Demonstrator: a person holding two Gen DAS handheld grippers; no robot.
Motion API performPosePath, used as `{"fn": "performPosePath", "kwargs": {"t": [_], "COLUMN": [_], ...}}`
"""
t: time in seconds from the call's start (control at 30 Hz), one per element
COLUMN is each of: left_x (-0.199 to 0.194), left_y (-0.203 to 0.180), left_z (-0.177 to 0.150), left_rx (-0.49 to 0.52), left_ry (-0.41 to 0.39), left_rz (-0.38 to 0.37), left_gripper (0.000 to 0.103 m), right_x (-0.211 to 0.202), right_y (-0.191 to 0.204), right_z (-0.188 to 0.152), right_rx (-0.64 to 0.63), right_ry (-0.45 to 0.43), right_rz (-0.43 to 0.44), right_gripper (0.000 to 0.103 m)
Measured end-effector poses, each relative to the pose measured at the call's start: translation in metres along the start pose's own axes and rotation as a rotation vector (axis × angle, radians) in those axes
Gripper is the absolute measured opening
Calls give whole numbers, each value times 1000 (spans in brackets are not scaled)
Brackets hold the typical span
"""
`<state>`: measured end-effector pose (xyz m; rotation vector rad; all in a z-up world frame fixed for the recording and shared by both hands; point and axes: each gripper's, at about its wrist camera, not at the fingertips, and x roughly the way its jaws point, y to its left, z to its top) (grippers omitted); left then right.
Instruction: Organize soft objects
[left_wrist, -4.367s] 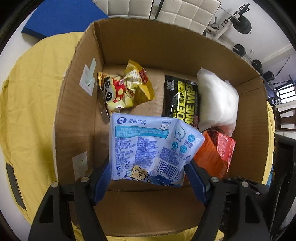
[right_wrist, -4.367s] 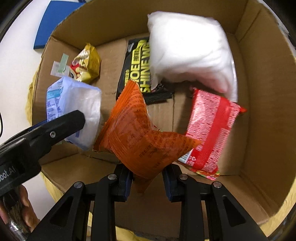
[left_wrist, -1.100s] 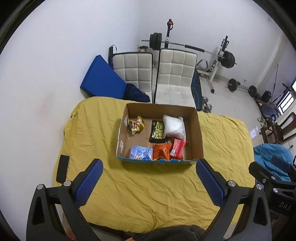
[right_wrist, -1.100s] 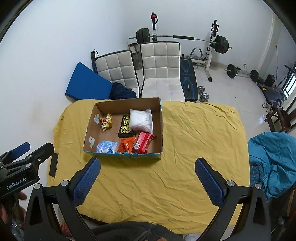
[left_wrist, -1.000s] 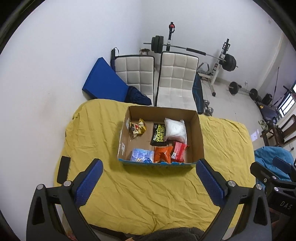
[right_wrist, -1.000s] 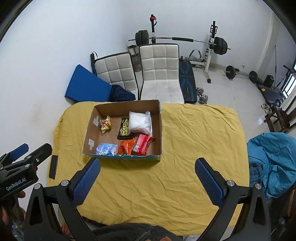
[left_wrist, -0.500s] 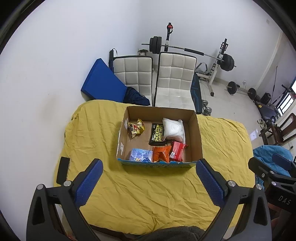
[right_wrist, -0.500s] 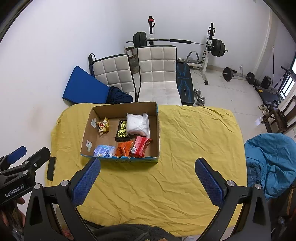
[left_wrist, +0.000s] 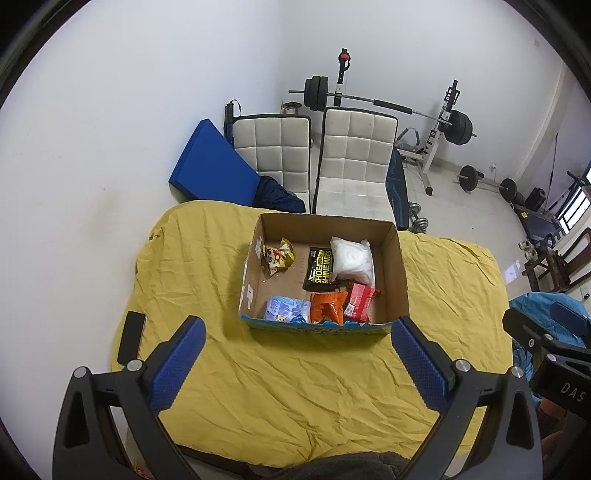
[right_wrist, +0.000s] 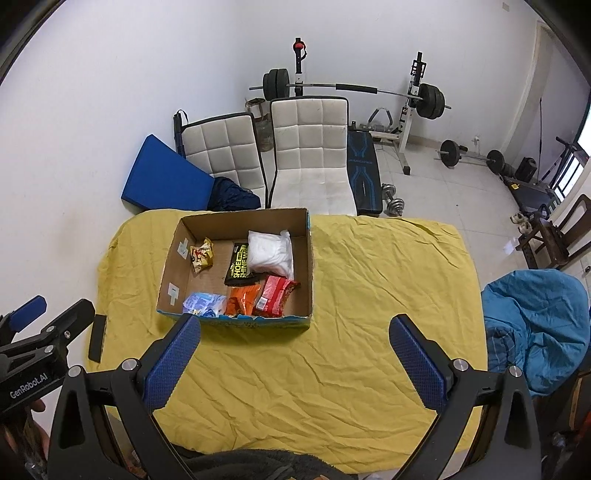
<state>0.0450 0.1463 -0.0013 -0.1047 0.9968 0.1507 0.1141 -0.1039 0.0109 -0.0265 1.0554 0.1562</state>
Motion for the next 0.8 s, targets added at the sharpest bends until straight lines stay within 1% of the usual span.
{"fn": "performPosePath", "kwargs": {"t": [0.8], "left_x": [-5], "left_y": [-4], "left_z": [-3], "left_rx": [19], "left_ry": [-8], "left_rz": [-12], "left_gripper": [103], "right_x": [-1], "right_y": [-3], "right_z": [-4], "right_rx": [22], "right_ry": [-11], "right_rz": [-22], "right_gripper": [103]}}
